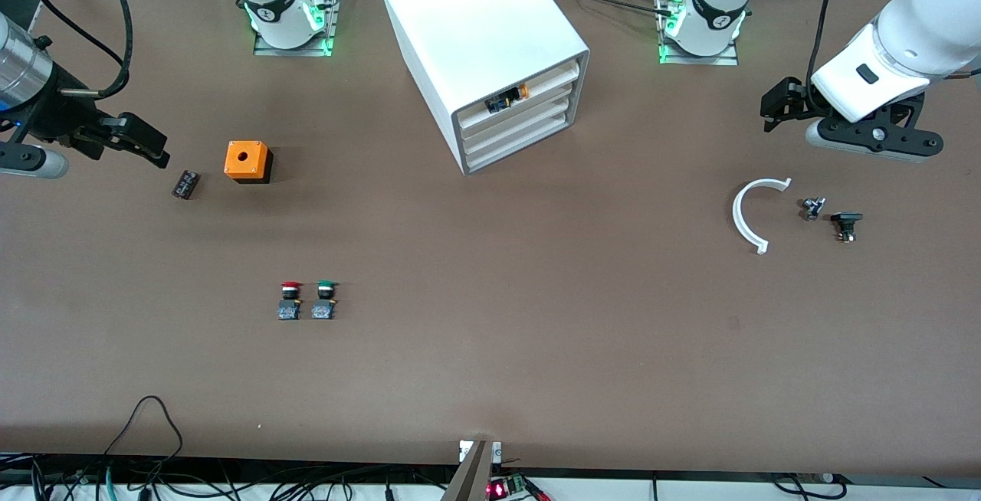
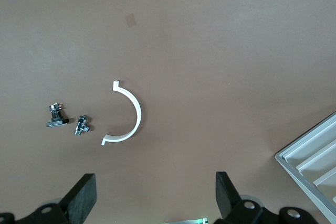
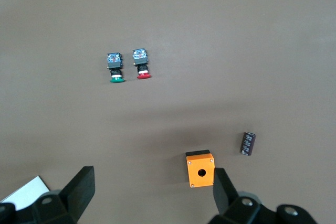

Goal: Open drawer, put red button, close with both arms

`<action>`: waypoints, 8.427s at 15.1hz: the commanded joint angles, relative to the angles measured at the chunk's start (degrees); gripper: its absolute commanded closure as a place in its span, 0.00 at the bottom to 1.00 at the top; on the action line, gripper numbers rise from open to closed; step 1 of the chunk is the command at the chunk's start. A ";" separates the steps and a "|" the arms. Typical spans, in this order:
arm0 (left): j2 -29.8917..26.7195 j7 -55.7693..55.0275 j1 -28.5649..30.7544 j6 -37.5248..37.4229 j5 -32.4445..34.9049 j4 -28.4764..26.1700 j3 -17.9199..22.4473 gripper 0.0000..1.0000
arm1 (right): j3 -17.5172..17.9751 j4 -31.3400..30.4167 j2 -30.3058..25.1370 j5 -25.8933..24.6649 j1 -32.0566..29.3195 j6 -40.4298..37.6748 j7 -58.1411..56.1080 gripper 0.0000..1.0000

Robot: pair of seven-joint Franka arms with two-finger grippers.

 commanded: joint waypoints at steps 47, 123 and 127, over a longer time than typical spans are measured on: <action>-0.26 0.79 0.31 -1.83 -0.99 0.60 -0.03 0.00 | 0.08 1.26 37.14 1.07 1.60 37.27 -3.77 0.00; 30.86 44.60 8.22 3.71 -55.24 -12.95 -5.48 0.00 | 5.62 33.60 40.05 0.11 29.00 14.26 83.84 1.00; 25.50 28.60 8.13 2.47 -42.52 -8.81 -5.57 0.00 | 5.44 33.60 40.05 -1.65 34.28 14.87 92.02 1.00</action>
